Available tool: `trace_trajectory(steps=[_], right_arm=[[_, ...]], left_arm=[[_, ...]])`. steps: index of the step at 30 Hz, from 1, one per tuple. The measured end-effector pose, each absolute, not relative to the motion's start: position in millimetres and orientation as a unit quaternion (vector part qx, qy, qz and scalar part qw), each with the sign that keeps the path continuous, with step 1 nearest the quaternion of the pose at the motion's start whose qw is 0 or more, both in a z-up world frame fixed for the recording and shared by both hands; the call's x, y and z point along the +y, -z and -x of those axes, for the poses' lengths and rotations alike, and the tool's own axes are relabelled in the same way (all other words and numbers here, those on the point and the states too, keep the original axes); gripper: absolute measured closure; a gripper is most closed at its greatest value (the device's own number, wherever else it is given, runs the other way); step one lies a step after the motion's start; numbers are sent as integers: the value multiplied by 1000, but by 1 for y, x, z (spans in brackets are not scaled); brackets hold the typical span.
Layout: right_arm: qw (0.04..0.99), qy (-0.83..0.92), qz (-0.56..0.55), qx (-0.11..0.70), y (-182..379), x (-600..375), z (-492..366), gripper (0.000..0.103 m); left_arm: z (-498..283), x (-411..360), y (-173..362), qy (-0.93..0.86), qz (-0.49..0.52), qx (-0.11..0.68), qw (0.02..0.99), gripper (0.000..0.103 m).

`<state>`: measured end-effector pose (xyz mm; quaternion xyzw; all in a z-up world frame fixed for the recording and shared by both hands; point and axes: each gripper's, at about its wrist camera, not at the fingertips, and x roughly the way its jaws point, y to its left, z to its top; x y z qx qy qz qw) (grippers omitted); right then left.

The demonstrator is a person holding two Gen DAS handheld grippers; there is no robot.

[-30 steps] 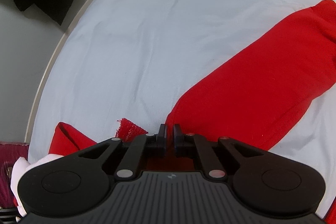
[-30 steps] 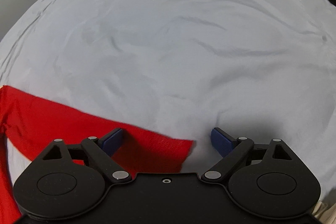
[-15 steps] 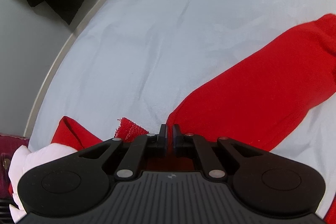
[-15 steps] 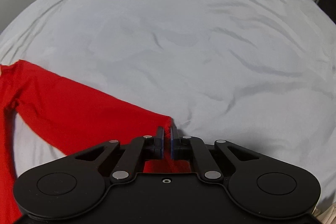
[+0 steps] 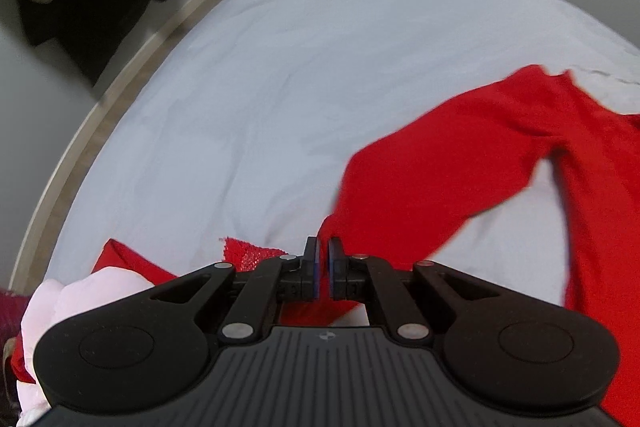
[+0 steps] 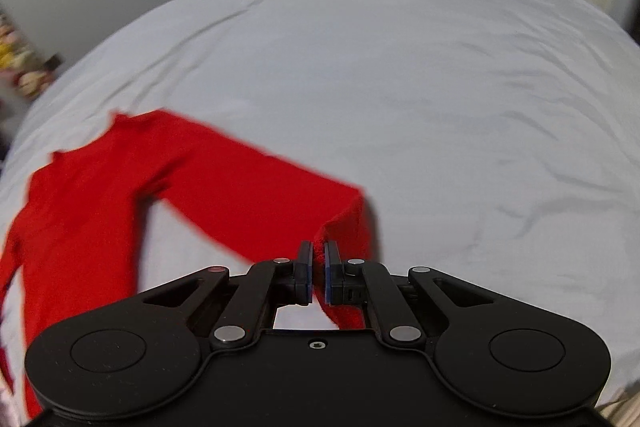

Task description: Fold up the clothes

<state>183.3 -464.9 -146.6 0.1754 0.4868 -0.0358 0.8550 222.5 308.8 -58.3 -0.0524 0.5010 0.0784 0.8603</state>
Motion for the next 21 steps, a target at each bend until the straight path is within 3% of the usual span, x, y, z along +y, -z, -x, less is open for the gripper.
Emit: trace_trajectory(steps=[13,21], right_arm=[[857,-177,-114,471,87,-306,-164,98],[802,-283,-36,525,124,-207,-133,98]], left_arm=[[-196,240,11,16,29,467,884,100],[-191,203,16,46,2,484,874,100]])
